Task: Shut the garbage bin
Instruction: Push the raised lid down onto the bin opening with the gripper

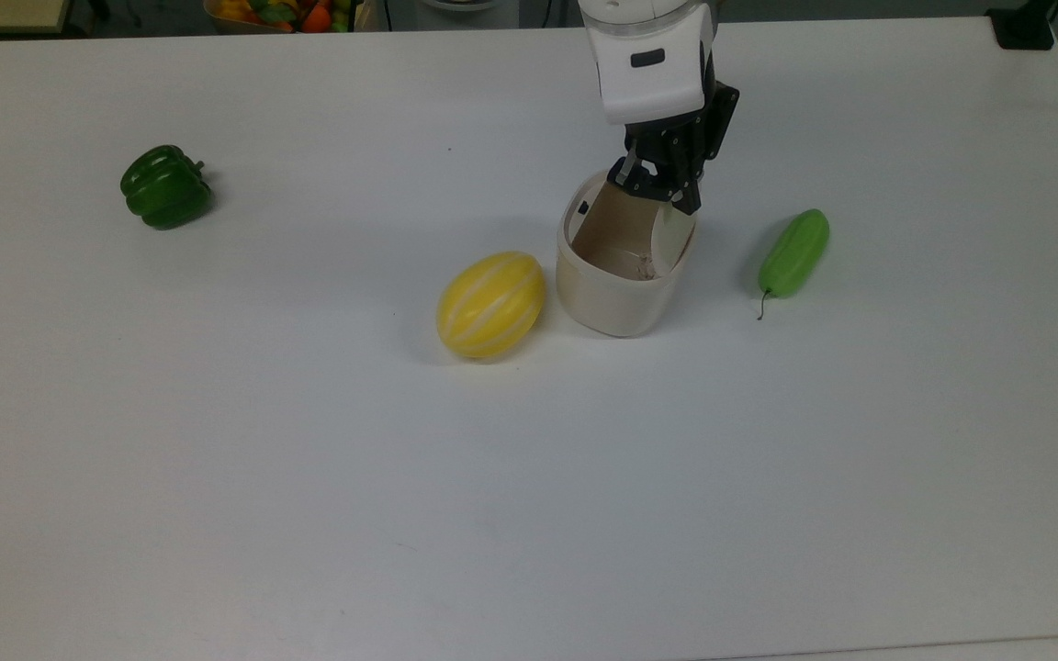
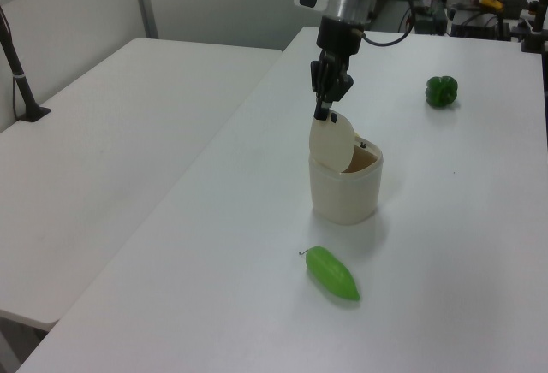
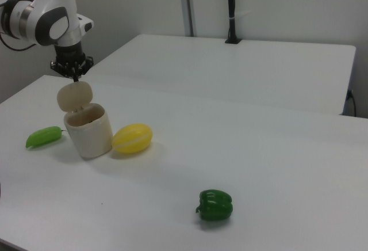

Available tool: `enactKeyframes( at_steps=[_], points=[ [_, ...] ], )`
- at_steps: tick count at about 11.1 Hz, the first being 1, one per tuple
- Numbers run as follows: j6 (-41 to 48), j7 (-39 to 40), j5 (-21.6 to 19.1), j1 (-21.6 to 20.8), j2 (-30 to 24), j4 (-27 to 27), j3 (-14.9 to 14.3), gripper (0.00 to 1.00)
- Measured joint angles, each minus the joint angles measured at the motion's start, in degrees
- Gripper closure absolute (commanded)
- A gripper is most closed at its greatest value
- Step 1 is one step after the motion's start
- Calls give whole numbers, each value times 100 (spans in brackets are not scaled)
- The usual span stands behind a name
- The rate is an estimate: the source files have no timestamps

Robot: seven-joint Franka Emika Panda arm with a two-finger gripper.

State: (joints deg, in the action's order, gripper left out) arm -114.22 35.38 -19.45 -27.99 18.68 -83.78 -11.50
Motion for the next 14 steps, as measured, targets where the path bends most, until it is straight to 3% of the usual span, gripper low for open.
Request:
enactKeyframes(
  at_steps=[4, 14],
  points=[
    [700, 37, 617, 59, -4, 8, -18, 100],
    [1094, 147, 910, 262, 119, -289, -42, 100]
  ],
)
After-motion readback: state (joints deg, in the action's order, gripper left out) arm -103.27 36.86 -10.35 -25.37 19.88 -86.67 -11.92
